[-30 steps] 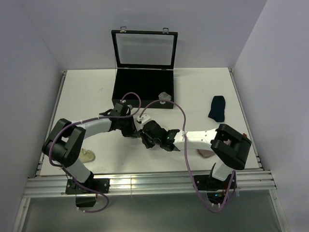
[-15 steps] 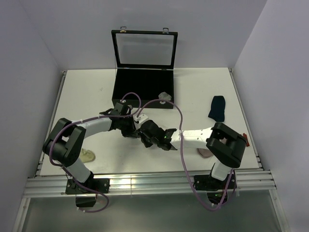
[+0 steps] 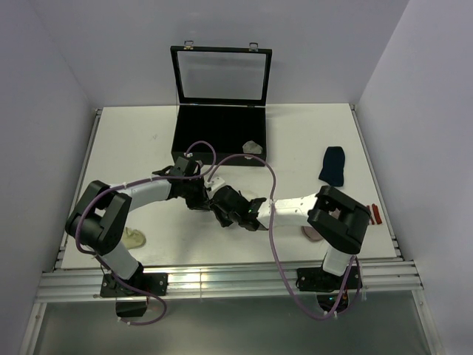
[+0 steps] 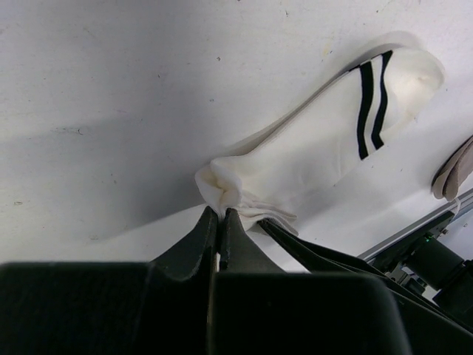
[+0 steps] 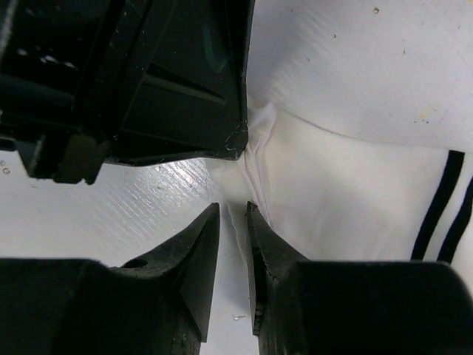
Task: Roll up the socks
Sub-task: Roll the sock at the center of the board.
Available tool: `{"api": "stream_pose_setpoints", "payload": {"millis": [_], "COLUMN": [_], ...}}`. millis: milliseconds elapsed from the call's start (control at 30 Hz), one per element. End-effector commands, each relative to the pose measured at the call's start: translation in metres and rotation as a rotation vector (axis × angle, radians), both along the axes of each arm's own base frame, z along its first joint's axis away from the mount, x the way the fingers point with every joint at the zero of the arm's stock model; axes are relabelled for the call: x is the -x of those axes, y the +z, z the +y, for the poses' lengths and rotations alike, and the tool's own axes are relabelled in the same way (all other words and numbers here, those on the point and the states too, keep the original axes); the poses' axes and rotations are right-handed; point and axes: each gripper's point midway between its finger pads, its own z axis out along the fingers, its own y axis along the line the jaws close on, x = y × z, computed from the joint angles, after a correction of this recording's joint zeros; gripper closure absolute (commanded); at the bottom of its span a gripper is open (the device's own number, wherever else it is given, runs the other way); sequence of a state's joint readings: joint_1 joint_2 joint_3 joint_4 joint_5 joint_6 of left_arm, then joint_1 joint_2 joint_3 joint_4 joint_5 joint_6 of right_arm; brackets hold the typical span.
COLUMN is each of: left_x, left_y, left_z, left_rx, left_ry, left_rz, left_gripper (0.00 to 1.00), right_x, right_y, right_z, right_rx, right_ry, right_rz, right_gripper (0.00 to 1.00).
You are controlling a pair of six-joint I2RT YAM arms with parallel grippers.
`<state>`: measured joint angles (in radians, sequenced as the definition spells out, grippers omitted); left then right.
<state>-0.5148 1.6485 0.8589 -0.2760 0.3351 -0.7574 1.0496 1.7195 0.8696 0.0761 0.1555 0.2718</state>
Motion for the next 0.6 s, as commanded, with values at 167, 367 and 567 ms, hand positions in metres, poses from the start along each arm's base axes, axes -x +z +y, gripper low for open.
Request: {"api": "stream_pose_setpoints", "payload": {"millis": [167,367,567], "left_x": [-0.008,-0.005,-0.006], "left_y": [0.010,0.012,0.012], "left_z": [-0.003,-0.003,-0.001], "left_rx": [0.011,0.014,0.004], "left_ry": [0.012,0.008,0.015], "left_rz": [-0.022,-0.013,-0.014], "left_gripper": [0.99,1.00,1.00], "right_x": [-0.009,-0.009,-0.012], "right_y": [0.000,-0.004,0.015], "right_z": [0.007,0.002,0.003], "right_rx": [0.001,0.032,0.015], "right_ry": [-0.021,-0.041,-0.041], "right_rz": [-0.040,-0.069,-0.124], "right_gripper": [0.66,0.66,0.66]}}
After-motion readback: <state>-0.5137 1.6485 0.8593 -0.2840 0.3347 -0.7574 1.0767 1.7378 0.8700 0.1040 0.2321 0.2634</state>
